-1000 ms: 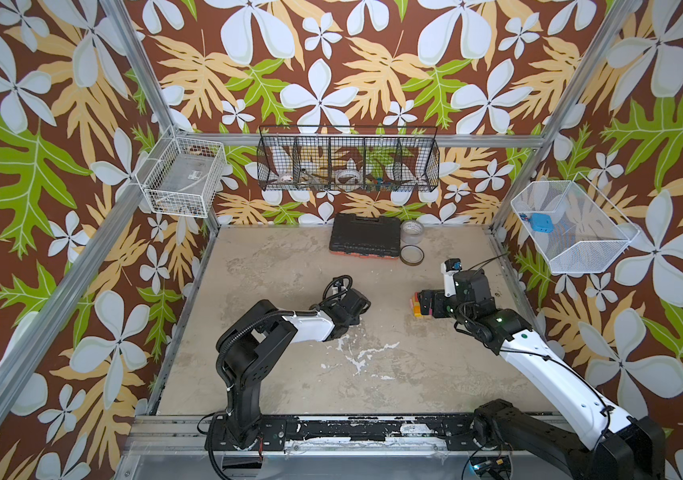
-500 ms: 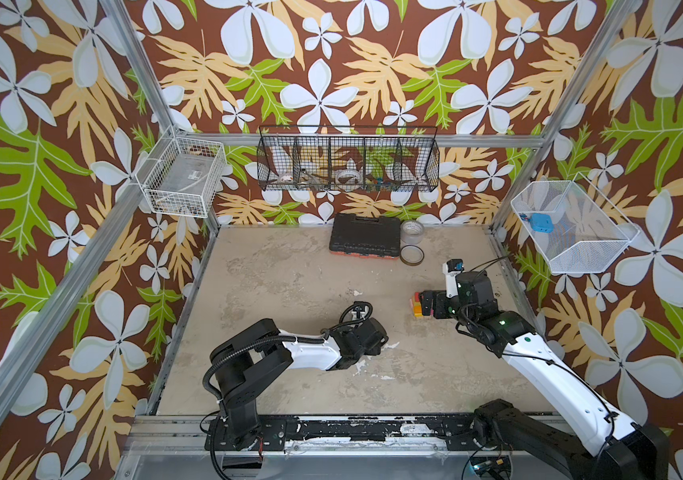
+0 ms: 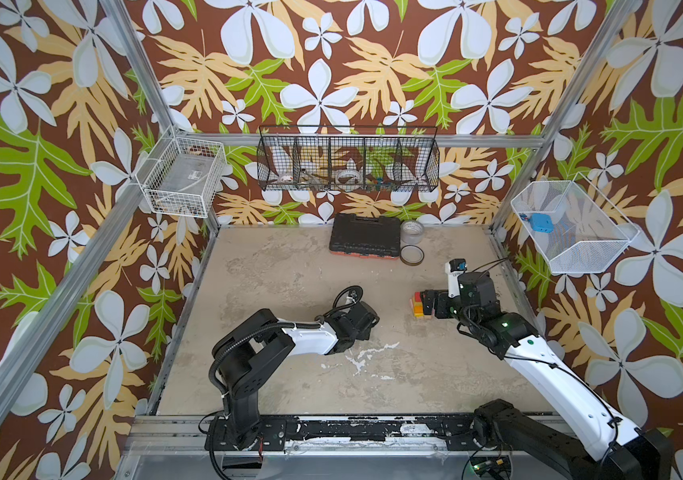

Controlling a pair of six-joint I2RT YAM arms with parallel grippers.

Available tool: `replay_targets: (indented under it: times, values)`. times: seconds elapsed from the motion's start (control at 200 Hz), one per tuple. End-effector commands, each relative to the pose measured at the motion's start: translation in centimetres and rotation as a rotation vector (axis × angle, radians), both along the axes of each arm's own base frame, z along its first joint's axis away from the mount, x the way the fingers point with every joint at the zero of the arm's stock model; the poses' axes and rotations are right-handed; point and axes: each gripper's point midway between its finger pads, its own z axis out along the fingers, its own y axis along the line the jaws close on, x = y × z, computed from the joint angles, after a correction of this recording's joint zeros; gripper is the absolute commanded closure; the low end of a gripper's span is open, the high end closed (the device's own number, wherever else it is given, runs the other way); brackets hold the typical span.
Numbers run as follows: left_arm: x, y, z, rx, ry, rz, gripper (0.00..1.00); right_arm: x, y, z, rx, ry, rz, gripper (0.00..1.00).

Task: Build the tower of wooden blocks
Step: 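Lift the teal triangle and carry it toward the stack with the left gripper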

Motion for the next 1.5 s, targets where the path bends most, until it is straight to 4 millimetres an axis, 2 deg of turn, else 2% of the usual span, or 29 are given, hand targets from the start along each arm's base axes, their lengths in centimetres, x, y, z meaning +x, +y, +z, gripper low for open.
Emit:
replay_targets:
  times: [0.0, 0.11, 0.24, 0.406, 0.826, 0.901, 1.187, 1.282, 1.497]
  values:
    - [0.6, -2.5, -0.2, -0.002, 0.015, -0.134, 0.2, 0.4, -0.2, 0.2, -0.01, -0.015, -0.009, 0.0]
    - [0.5, -3.8, -0.7, -0.016, 0.039, -0.192, 0.24, 0.5, -0.1, -0.1, -0.016, -0.006, -0.01, 0.0]
    - [0.1, -4.0, -1.1, -0.02, 0.056, -0.215, 0.36, 0.6, -0.1, -0.1, -0.017, -0.007, -0.009, 0.0]
    - [-0.3, -3.4, -1.6, -0.01, 0.071, -0.2, 0.39, 0.5, -0.2, -0.1, -0.018, -0.007, -0.009, 0.0]
    - [-1.0, -2.4, -0.9, -0.011, 0.083, -0.173, 0.48, 0.3, -0.2, -0.1, -0.014, -0.006, -0.009, 0.0]
    - [-1.0, -2.4, -1.0, -0.006, 0.087, -0.172, 0.53, 0.4, -0.2, -0.1, -0.015, -0.007, -0.009, 0.0]
    - [-0.2, -2.9, -1.1, 0.009, 0.089, -0.163, 0.54, 0.3, -0.2, -0.1, -0.016, -0.006, -0.011, 0.0]
    - [0.0, -3.1, -1.1, 0.012, 0.088, -0.164, 0.61, 0.4, -0.3, -0.1, -0.017, -0.007, -0.011, 0.0]
    - [0.4, -3.2, -1.1, 0.021, 0.085, -0.154, 0.66, 0.4, -0.2, -0.1, -0.018, -0.006, -0.011, 0.0]
